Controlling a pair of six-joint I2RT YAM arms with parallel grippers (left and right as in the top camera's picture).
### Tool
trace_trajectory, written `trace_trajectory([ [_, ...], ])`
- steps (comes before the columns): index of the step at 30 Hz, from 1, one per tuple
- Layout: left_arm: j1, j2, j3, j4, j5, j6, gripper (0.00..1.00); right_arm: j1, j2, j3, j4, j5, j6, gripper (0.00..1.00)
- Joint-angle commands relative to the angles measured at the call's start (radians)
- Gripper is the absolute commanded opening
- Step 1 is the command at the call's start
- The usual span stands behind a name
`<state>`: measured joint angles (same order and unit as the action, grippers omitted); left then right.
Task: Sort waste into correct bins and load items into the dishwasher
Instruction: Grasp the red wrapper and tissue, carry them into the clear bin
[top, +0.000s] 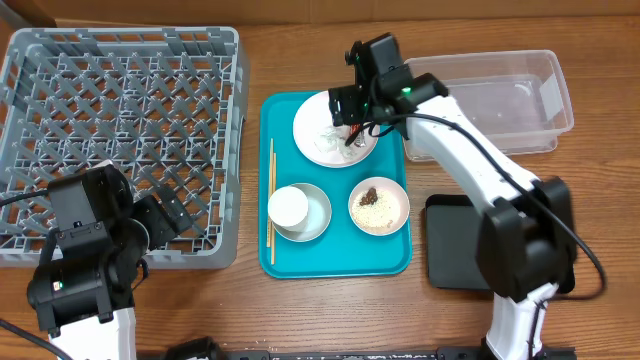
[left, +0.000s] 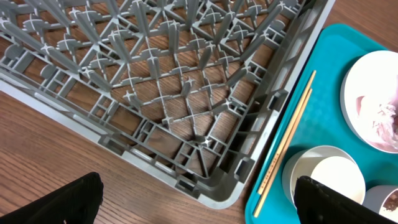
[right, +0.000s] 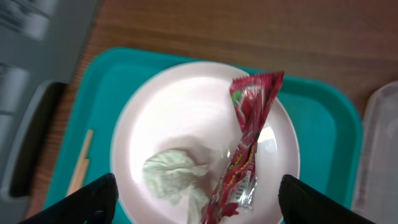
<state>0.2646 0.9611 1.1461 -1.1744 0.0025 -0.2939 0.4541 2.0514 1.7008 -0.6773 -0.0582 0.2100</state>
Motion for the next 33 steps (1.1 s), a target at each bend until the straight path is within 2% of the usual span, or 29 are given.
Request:
trace_trajectory([
  [1, 0.007, 0.011, 0.018, 0.003, -0.009, -0.021, 1.0, 0.002, 0.057, 0.021, 0.013, 0.035, 0.098, 0.79],
  [4, 0.007, 0.014, 0.018, 0.002, -0.009, -0.021, 1.0, 0.003, 0.106, 0.021, 0.013, 0.035, 0.138, 0.71],
  [8, 0.007, 0.016, 0.018, 0.003, -0.009, -0.021, 1.0, 0.003, 0.134, 0.021, 0.002, 0.032, 0.159, 0.38],
  [14, 0.007, 0.016, 0.018, 0.003, -0.009, -0.021, 1.0, 0.003, 0.131, 0.025, -0.058, 0.031, 0.158, 0.04],
  [21, 0.007, 0.016, 0.018, 0.003, -0.009, -0.021, 1.0, -0.013, 0.045, 0.205, -0.232, 0.04, 0.15, 0.04],
  [25, 0.007, 0.016, 0.018, 0.001, -0.01, -0.02, 1.0, -0.056, -0.024, 0.29, -0.27, 0.1, 0.152, 0.04],
  [29, 0.007, 0.016, 0.018, 0.002, -0.009, -0.021, 1.0, -0.138, -0.066, 0.293, -0.31, 0.18, 0.242, 0.04],
  [33, 0.007, 0.016, 0.018, 0.002, -0.01, -0.021, 1.0, -0.232, -0.047, 0.263, -0.388, 0.18, 0.33, 0.04],
])
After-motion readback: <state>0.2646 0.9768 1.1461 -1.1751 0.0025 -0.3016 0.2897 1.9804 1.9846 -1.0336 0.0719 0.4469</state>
